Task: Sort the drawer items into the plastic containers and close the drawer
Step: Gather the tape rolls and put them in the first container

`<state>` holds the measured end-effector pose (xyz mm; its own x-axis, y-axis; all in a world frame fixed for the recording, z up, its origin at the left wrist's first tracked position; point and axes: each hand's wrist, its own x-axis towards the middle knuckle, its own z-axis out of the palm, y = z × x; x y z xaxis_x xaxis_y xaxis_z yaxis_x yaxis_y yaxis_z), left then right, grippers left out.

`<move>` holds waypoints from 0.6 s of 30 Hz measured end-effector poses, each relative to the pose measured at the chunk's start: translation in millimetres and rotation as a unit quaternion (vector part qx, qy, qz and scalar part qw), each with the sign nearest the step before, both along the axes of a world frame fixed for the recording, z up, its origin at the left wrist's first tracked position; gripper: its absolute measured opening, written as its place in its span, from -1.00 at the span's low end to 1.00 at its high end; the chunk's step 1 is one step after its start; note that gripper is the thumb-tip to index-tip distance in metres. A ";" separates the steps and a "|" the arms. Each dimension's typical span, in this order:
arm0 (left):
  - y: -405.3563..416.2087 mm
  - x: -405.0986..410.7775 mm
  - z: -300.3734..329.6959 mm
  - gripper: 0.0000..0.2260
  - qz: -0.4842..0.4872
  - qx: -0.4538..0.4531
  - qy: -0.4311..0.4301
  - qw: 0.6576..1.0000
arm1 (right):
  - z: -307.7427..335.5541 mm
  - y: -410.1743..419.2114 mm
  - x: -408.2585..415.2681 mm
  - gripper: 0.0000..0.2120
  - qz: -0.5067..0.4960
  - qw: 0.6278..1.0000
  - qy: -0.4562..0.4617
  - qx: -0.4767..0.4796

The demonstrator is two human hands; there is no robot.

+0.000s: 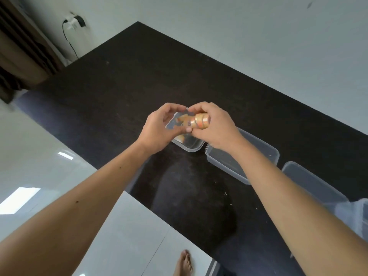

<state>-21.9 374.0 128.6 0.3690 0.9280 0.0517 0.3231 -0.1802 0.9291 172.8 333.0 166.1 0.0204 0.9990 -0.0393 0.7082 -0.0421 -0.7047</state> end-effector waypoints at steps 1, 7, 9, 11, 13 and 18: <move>-1.1 -1.2 -1.6 -0.50 0.005 0.005 -0.011 1.000 | -1.8 1.0 -2.1 -0.51 0.009 1.000 0.007 0.001; -7.2 -5.2 1.3 -0.52 0.025 0.006 -0.030 0.999 | -0.8 0.3 -3.1 -0.48 0.012 1.000 0.022 -0.011; -10.7 -7.0 6.4 -0.56 0.030 0.009 -0.028 0.999 | 2.3 -3.7 -0.5 -0.49 0.005 1.000 0.024 -0.008; -15.6 -10.1 12.9 -0.59 0.032 0.010 -0.027 0.999 | 7.0 -10.7 2.0 -0.49 -0.005 1.000 0.027 -0.002; -23.0 -12.0 20.5 -0.61 0.030 0.017 -0.026 0.999 | 14.1 -22.2 4.0 -0.50 -0.018 0.999 0.030 0.009; -51.6 -12.6 39.2 -0.66 0.014 0.046 -0.024 0.999 | 34.8 -66.2 5.0 -0.54 -0.047 0.998 0.017 0.045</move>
<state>-34.5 322.4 167.9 0.3382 0.9283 0.1546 0.2840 -0.2573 0.9237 177.8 266.8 201.0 0.1139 0.9923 0.0487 0.6792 -0.0420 -0.7327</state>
